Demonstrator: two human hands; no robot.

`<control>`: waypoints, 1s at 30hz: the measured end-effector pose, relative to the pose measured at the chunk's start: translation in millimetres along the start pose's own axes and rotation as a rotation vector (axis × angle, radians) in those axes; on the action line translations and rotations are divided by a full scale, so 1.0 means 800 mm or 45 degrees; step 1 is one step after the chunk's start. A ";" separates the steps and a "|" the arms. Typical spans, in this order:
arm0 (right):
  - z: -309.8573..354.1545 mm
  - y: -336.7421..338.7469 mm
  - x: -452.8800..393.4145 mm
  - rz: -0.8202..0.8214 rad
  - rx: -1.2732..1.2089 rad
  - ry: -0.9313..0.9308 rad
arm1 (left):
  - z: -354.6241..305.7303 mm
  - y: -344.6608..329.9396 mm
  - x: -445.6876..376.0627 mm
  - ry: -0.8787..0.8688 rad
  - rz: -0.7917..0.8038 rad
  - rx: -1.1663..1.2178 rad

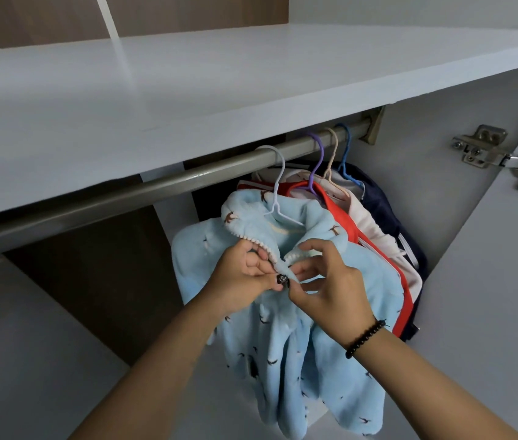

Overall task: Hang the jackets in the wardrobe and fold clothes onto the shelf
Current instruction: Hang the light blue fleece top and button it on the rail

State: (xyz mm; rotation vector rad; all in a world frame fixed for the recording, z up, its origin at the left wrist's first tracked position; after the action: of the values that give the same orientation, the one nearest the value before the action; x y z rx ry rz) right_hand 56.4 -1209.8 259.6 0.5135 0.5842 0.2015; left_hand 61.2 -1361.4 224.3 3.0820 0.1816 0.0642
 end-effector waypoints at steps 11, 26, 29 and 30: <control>-0.013 -0.003 -0.024 0.049 -0.058 0.067 | 0.009 -0.002 0.002 -0.025 -0.198 0.034; -0.082 -0.032 -0.025 0.293 -0.842 -0.667 | 0.012 -0.011 0.001 0.012 -0.176 0.091; -0.087 -0.034 -0.018 0.274 -0.885 -0.722 | 0.028 -0.010 0.006 0.161 -0.266 0.035; -0.088 -0.034 -0.014 0.253 -0.899 -0.735 | 0.030 -0.011 0.009 0.168 -0.292 -0.049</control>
State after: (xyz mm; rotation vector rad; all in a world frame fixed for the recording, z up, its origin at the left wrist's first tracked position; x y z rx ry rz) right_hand 7.8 -1208.3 201.0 -0.0720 -0.1200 0.4093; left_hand 68.5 -1352.9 200.2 2.9959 0.5309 0.2572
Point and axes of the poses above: each hand's wrist, its own x-axis away from the middle knuckle, its own y-axis out of the back of the hand, z = x × y, the point moved 9 cm from there along -x, towards the middle knuckle, and after that the axes turned 5 degrees about x, right-handed, at the moved point
